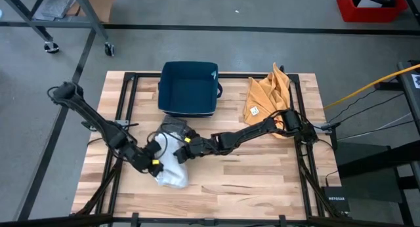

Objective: Fold towel
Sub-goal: Stack the folded white patterned towel on top of the folded gray patterned towel

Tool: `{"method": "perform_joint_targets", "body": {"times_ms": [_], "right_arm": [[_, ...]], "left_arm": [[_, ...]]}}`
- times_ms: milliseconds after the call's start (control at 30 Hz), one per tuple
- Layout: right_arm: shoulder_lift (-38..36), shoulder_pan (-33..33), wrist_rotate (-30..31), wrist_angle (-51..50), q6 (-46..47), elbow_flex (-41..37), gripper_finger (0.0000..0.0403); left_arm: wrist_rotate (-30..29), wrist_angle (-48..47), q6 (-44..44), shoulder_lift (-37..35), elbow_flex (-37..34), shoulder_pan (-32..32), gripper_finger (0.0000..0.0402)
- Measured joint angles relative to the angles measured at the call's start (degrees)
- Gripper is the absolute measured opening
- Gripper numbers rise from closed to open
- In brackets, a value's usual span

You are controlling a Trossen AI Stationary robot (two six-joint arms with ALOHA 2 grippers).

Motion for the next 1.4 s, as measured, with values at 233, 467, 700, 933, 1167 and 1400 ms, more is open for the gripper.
{"method": "perform_joint_targets", "body": {"times_ms": [233, 467, 700, 933, 1167, 1400], "right_arm": [[0.0, -1.4, -2.0, -3.7, -0.1, 0.0, 0.0028], [0.0, -1.7, -6.7, -3.7, -2.3, 0.0, 0.0049], [0.0, -1.7, -11.2, -3.4, -4.7, 0.0, 0.0126], [0.0, -2.6, -17.1, -3.4, -4.6, 0.0, 0.0184], [0.0, -3.5, -18.0, -3.6, -6.0, 0.0, 0.0185], [0.0, -4.3, -15.6, -3.6, -5.3, 0.0, 0.0178]], "left_arm": [[1.7, 8.2, -0.3, 9.0, 0.0, -0.5, 0.0008], [2.1, 8.2, 3.8, 12.2, 0.0, -0.5, 0.0052], [3.8, 8.2, 3.5, 12.2, 0.0, -0.5, 0.0133], [5.9, 8.0, 0.0, 10.8, 0.0, -0.1, 0.0165], [2.9, 6.0, 2.1, 5.6, 0.0, -0.2, 0.0166], [-0.5, -1.6, 1.7, 1.2, 0.0, -0.9, 0.0166]]}}
